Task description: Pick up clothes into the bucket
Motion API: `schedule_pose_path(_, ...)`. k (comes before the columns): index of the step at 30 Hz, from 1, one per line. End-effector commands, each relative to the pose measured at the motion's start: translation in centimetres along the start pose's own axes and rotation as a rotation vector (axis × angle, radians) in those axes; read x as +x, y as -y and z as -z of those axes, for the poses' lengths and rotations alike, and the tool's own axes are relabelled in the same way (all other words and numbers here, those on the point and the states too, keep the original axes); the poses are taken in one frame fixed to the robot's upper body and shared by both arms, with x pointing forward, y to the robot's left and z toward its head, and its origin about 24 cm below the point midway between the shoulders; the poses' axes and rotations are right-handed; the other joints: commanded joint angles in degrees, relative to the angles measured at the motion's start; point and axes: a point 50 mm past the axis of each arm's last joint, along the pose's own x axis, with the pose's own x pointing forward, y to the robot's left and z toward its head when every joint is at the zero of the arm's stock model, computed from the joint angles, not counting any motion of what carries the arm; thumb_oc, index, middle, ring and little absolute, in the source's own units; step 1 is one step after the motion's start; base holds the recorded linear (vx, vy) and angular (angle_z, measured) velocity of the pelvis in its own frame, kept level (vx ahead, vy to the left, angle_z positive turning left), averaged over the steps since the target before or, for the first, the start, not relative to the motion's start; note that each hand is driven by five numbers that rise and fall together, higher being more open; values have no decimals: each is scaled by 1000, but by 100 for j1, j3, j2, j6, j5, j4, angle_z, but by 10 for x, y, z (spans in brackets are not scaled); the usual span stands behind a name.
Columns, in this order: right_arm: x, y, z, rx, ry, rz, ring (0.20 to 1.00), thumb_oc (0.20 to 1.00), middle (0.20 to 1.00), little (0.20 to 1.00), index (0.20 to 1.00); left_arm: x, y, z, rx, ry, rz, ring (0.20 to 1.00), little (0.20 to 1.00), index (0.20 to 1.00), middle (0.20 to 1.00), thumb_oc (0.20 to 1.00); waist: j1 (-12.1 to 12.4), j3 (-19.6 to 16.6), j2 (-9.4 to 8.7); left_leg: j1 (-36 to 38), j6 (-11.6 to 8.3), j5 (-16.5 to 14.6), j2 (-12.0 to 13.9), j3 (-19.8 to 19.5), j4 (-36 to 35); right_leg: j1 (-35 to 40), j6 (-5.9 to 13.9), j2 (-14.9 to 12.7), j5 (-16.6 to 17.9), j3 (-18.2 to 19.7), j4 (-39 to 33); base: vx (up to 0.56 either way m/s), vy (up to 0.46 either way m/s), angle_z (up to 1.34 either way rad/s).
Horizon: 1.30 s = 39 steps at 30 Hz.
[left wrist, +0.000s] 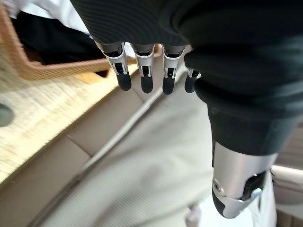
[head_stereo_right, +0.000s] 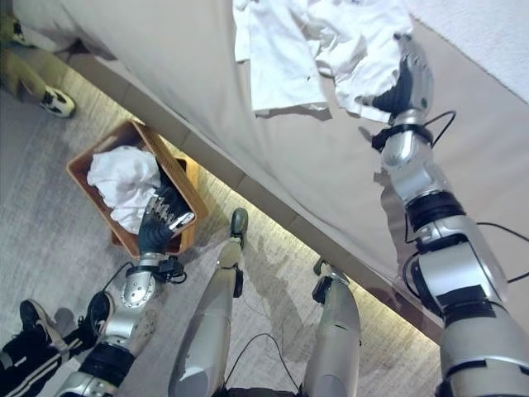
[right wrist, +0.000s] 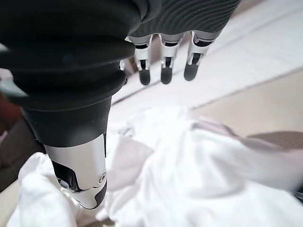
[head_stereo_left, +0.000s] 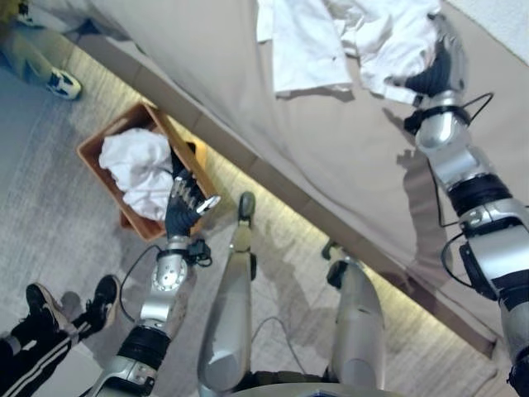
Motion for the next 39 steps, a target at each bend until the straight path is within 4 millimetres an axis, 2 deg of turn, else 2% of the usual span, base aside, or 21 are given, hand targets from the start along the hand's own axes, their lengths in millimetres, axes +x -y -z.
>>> schedule_pose_path(1,21,35,-16,-53,85,141,1000,1000,1000,1000,1000,-2,-5,-27,30,147,15,1000,1000,1000,1000,1000,193,-42,-224,-42,-132,-478,170,68,391,74,400,-244,595,105,-260,13,-3,4)
schedule_pose_path(5,35,56,-14,-84,48,189,1000,1000,1000,1000,1000,-2,0,-38,0,189,40,1000,1000,1000,1000,1000,282,-42,-147,-326,-153,-415,119,-27,354,-202,404,-304,530,36,-114,23,-9,9)
schedule_pose_path(8,40,62,-16,-98,44,192,1000,1000,1000,1000,1000,-2,1,-41,-12,202,46,1000,1000,1000,1000,1000,302,-42,-106,-440,-162,-391,94,-42,340,-337,397,-322,491,32,-46,39,-7,15)
schedule_pose_path(9,41,63,-13,-107,29,187,1000,1000,1000,1000,1000,-3,1,-42,-18,204,46,1000,1000,1000,1000,1000,324,-42,-94,-359,-189,-539,99,-54,342,-296,474,-314,326,88,40,85,-30,10)
schedule_pose_path(13,47,74,-11,-131,16,180,1000,1000,1000,1000,1000,-5,1,-44,-52,212,45,1000,1000,1000,1000,1000,371,-42,-33,-586,-185,-495,50,-127,317,-564,485,-379,233,59,242,32,-16,5)
schedule_pose_path(21,51,72,-7,-186,-13,82,1000,1000,1000,1000,1000,-5,6,-53,-82,252,74,1000,1000,1000,1000,1000,448,-42,81,-984,-202,-369,-46,-257,283,-1014,458,-500,96,14,541,13,-7,9)
schedule_pose_path(22,51,72,-5,-195,-24,68,583,583,583,583,583,-5,5,-54,-84,252,74,1000,1000,1000,1000,1000,458,-42,88,-1018,-205,-355,-46,-265,276,-1049,459,-512,92,3,549,6,-9,10)
schedule_pose_path(23,51,71,-3,-198,-40,55,235,235,235,235,235,-5,5,-54,-85,253,75,1000,1000,1000,1000,1000,479,-42,100,-1049,-209,-339,-47,-278,266,-1080,458,-521,89,-15,573,6,-11,8)
schedule_pose_path(24,52,71,-2,-192,-53,54,200,200,200,200,200,-5,5,-54,-91,251,73,1000,1000,1000,1000,1000,483,-42,115,-1078,-212,-325,-51,-286,260,-1091,458,-535,85,-26,575,7,-4,7)
schedule_pose_path(30,51,72,1,-156,-69,49,200,200,200,200,200,-3,4,-53,-102,246,66,1000,1000,1000,1000,1000,490,-42,143,-1086,-224,-273,-46,-305,213,-1130,468,-549,82,-47,604,5,3,2)
schedule_pose_path(39,47,67,1,-57,-56,51,200,200,200,200,200,-2,5,-49,-101,227,59,1000,1000,1000,1000,1000,366,-42,28,-724,-239,-315,-2,-198,188,-834,477,-510,209,-34,428,-3,4,0)
